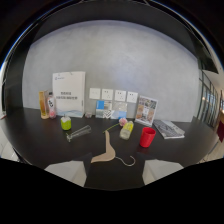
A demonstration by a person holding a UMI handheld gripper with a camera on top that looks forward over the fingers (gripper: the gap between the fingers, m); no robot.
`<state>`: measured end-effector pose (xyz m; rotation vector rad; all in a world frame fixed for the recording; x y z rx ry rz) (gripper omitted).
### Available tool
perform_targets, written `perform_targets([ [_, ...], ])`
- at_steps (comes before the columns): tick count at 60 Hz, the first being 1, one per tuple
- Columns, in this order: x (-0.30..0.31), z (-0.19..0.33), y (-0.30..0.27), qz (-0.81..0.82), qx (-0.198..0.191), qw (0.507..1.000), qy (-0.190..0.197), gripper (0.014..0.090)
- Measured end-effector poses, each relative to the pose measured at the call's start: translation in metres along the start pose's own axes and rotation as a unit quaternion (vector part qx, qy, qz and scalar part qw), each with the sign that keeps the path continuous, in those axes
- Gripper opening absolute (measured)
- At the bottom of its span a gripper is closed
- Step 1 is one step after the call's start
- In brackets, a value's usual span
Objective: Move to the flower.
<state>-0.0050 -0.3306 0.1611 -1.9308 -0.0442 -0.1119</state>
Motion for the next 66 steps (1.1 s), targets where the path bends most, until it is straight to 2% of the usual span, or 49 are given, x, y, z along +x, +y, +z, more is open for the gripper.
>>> perform_targets([
  [14, -0.004, 0.005, -0.002, 0.000, -0.017, 1.000, 0.006, 0.0850],
  [25, -0.001, 0.040, -0.016, -0.003, -0.032, 0.999, 0.014, 0.0850],
  [42, 0.002, 0.157, -0.051, 0.009, -0.038, 0.999, 0.002, 0.0855],
  [54, 0.005, 0.253, -0.061, 0.020, -0.077, 0.997, -0.008, 0.0849],
  [66, 0.009, 0.325, -0.051, 0.026, -0.126, 0.992, -0.016, 0.0853],
])
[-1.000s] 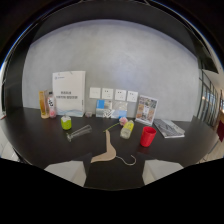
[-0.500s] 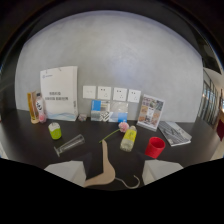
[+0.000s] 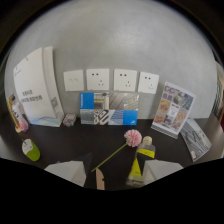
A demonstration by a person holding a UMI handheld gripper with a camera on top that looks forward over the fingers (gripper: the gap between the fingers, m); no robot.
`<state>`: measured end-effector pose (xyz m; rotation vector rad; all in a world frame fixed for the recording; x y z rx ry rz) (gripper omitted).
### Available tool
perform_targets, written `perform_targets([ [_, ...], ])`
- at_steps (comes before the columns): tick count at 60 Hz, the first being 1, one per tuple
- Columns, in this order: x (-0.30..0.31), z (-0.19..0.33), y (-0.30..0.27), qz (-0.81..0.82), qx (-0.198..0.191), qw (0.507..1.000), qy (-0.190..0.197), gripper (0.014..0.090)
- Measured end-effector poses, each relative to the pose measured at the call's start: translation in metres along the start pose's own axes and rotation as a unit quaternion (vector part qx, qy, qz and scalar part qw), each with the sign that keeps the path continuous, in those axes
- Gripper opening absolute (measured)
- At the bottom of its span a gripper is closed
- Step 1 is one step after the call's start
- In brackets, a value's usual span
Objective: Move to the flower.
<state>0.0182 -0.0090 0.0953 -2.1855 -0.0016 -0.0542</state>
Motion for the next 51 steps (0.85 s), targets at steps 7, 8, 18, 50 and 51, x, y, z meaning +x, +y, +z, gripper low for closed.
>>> perform_targets([
  [7, 0.000, 0.028, 0.003, 0.000, -0.022, 1.000, -0.006, 0.0851],
  [8, -0.001, 0.032, 0.004, 0.000, -0.024, 1.000, -0.007, 0.0852],
  [18, -0.005, 0.056, 0.008, -0.002, -0.044, 0.999, -0.013, 0.0849],
  [50, 0.002, 0.071, 0.010, -0.006, -0.050, 0.999, -0.001, 0.0849],
  [51, 0.001, 0.071, 0.010, -0.006, -0.048, 0.999, 0.000, 0.0848],
])
